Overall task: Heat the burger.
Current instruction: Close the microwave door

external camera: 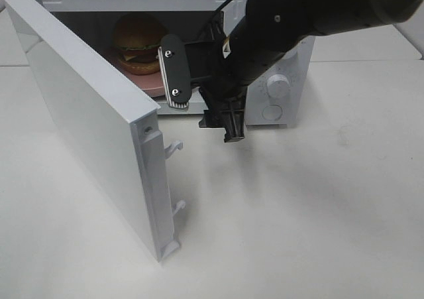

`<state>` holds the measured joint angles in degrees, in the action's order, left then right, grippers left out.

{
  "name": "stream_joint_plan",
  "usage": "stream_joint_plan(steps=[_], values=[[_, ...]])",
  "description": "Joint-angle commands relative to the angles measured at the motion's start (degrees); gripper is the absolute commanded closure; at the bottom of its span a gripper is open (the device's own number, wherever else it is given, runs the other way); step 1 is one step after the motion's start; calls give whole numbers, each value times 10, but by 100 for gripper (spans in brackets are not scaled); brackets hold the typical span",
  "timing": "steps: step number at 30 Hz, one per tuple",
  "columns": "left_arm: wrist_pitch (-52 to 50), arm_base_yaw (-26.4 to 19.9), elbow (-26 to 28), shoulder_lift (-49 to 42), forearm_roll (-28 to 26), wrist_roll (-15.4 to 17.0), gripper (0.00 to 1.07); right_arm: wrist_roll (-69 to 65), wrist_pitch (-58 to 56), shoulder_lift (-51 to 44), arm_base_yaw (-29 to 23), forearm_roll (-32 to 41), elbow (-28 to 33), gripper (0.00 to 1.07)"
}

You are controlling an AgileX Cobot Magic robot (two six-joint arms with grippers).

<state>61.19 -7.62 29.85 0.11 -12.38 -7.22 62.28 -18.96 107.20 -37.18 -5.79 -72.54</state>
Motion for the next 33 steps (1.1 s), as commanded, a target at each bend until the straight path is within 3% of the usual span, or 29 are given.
stream_joint_plan(steps=[1,19,33], values=[[3,3,-1,0,0,2,7,-10,9,-30,6,0,25,32],[3,3,-1,0,0,2,7,-46,13,-211,11,2,198,33],[3,3,-1,0,0,2,7,-230,-22,-363,11,2,306,33]])
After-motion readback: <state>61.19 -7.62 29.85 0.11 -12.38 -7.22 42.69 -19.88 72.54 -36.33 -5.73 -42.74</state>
